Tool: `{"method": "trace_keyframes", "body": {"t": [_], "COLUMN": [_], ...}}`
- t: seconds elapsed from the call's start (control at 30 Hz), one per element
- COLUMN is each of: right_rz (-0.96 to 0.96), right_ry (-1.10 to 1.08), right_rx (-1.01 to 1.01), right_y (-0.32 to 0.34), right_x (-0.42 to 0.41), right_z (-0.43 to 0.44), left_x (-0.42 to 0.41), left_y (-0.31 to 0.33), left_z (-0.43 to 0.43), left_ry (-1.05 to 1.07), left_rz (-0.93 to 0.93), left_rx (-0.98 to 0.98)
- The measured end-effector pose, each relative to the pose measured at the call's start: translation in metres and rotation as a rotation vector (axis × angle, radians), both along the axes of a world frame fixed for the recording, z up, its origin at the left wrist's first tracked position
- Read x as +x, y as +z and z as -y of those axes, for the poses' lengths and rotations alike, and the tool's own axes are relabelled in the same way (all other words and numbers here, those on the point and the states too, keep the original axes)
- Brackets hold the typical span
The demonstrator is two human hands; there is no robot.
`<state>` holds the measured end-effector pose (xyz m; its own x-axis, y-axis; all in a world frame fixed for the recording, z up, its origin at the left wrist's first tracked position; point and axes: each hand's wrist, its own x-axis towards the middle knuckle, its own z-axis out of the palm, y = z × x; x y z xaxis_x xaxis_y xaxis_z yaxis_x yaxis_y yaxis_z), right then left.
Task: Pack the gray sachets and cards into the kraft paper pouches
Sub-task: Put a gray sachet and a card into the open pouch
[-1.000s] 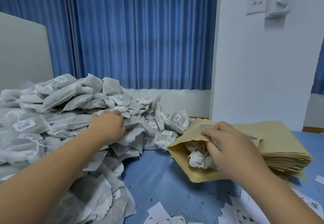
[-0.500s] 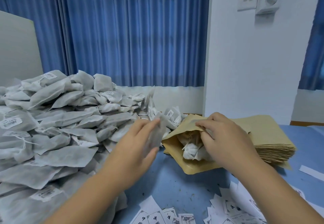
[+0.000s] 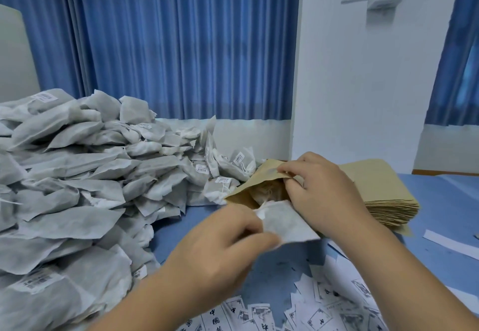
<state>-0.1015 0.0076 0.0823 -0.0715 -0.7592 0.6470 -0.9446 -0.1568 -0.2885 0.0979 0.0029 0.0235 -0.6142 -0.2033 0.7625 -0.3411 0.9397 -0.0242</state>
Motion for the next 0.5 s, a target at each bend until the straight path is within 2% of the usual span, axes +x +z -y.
{"method": "trace_keyframes", "body": {"t": [0.07, 0.13, 0.2, 0.3, 0.37, 0.5], "right_rz": [0.015, 0.06, 0.135, 0.185, 0.182, 0.163], "right_ry": [0.018, 0.047, 0.085, 0.093, 0.078, 0.075], "right_rx": [0.0, 0.004, 0.012, -0.012, -0.049, -0.024], "right_y": [-0.001, -0.001, -0.001, -0.001, -0.001, -0.002], "right_x": [-0.001, -0.001, -0.002, -0.002, -0.001, 0.0], "right_z": [0.001, 0.002, 0.004, 0.005, 0.006, 0.005], "left_x": [-0.008, -0.015, -0.022, -0.037, -0.047, -0.069], "left_y": [0.007, 0.005, 0.008, 0.013, 0.012, 0.002], "left_z": [-0.003, 0.001, 0.013, 0.025, 0.031, 0.036], "left_ry": [0.018, 0.034, 0.092, 0.148, 0.227, 0.459], "left_rz": [0.066, -0.01, -0.076, -0.055, 0.036, 0.235], "left_rx": [-0.094, -0.288, -0.373, -0.421, -0.349, -0.016]}}
